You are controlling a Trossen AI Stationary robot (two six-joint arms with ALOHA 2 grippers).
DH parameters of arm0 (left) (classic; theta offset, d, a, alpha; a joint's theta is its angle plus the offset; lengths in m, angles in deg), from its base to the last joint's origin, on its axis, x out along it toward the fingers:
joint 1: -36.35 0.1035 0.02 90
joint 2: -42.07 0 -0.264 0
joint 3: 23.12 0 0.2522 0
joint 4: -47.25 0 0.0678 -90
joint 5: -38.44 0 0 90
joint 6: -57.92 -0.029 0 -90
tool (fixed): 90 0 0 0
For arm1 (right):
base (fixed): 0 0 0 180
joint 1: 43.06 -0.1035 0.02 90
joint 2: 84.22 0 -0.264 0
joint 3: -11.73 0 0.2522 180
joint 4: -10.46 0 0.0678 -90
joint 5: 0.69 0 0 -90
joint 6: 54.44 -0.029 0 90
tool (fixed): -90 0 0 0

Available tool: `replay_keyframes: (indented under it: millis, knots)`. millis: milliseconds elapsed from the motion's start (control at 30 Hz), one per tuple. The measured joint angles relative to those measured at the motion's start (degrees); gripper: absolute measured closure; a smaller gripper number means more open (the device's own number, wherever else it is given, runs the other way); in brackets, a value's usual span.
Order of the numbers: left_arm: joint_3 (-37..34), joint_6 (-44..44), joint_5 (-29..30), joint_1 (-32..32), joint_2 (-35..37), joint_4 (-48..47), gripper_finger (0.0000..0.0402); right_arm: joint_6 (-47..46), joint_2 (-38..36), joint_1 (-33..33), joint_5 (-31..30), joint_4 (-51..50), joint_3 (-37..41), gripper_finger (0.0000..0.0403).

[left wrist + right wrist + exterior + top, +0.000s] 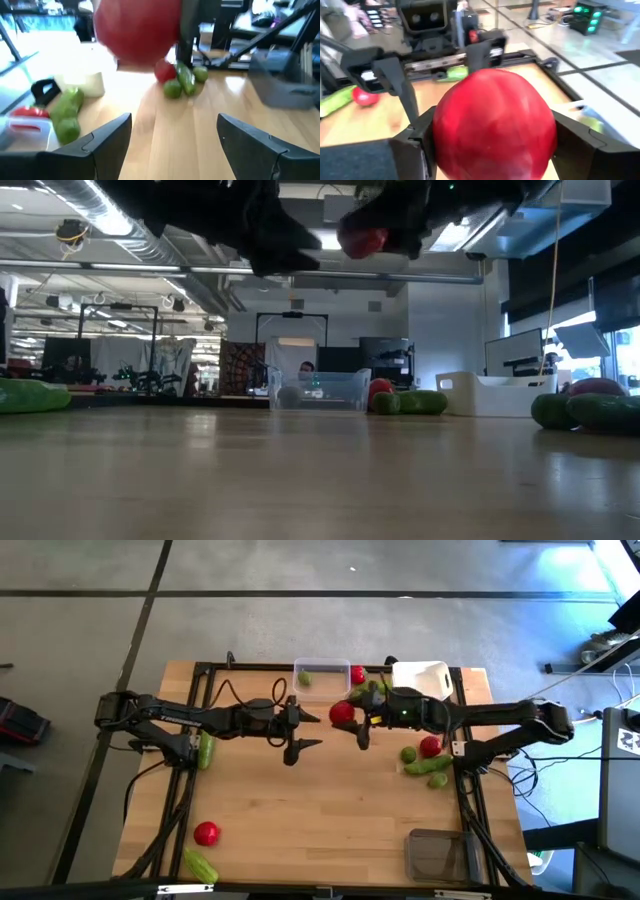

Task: Sort produce into baskets
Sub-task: Put the red tomato into the white bin

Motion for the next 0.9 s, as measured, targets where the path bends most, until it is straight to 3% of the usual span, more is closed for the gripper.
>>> replay_keyframes:
  millis: [200, 500, 700, 900]
  knots:
    - [0.0, 1.51, 0.05, 0.01, 2.76, -5.06, 0.0112, 0.82, -7.37, -0.02, -9.21, -15.94, 0.03, 0.0143]
    - [0.02, 3.14, 4.93, 0.01, 7.74, -12.25, 0.0112, -3.14, -14.2, 1.13, -30.41, -39.84, 0.06, 0.0145]
    - [0.0, 5.41, 5.33, 0.01, 7.88, -14.09, 0.0112, -7.75, -13.98, 8.44, -31.38, -49.54, 0.06, 0.0145]
    - [0.0, 5.9, 5.35, 0.01, 7.88, -15.08, 0.0112, -8.18, -12.37, 18.09, -26.06, -50.8, 0.06, 0.0145]
